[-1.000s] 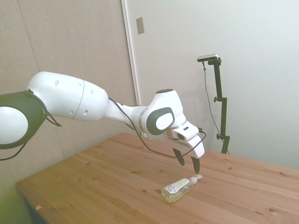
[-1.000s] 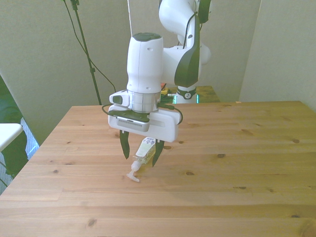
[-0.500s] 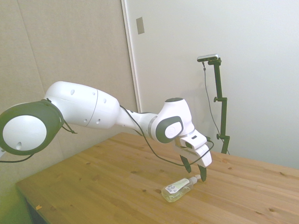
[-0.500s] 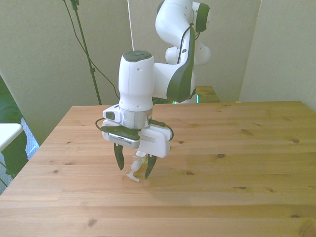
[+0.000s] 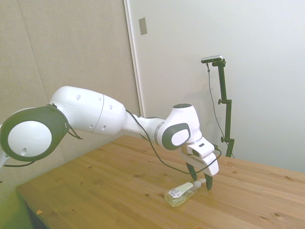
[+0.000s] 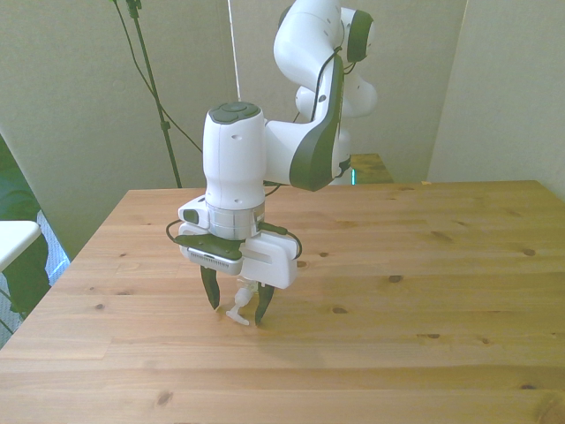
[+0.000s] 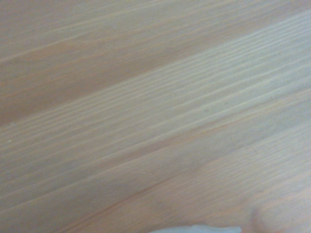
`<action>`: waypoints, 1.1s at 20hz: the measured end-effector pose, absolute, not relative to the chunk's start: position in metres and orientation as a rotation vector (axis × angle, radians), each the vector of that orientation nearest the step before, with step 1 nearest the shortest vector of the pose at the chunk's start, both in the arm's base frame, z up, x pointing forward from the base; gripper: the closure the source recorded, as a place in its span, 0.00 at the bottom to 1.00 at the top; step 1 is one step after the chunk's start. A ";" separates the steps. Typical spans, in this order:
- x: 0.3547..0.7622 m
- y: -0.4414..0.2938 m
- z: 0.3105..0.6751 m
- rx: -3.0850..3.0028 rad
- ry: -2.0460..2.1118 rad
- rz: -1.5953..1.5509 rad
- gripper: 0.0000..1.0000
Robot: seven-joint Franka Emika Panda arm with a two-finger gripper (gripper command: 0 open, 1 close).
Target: Stand the sanitizer
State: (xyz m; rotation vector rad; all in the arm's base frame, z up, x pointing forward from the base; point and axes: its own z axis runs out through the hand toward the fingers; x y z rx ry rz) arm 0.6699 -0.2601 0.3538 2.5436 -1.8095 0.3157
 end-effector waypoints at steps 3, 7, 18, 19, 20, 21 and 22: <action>0.668 -0.265 0.354 2.540 -1.821 0.313 1.00; 0.665 -0.270 0.353 2.552 -1.835 0.307 1.00; 0.666 -0.265 0.355 2.542 -1.857 0.274 1.00; 0.668 -0.262 0.356 2.541 -1.854 0.278 1.00; 0.670 -0.258 0.360 2.536 -1.855 0.294 1.00; 0.671 -0.253 0.366 2.529 -1.860 0.317 1.00; 0.673 -0.248 0.376 2.527 -1.866 0.364 1.00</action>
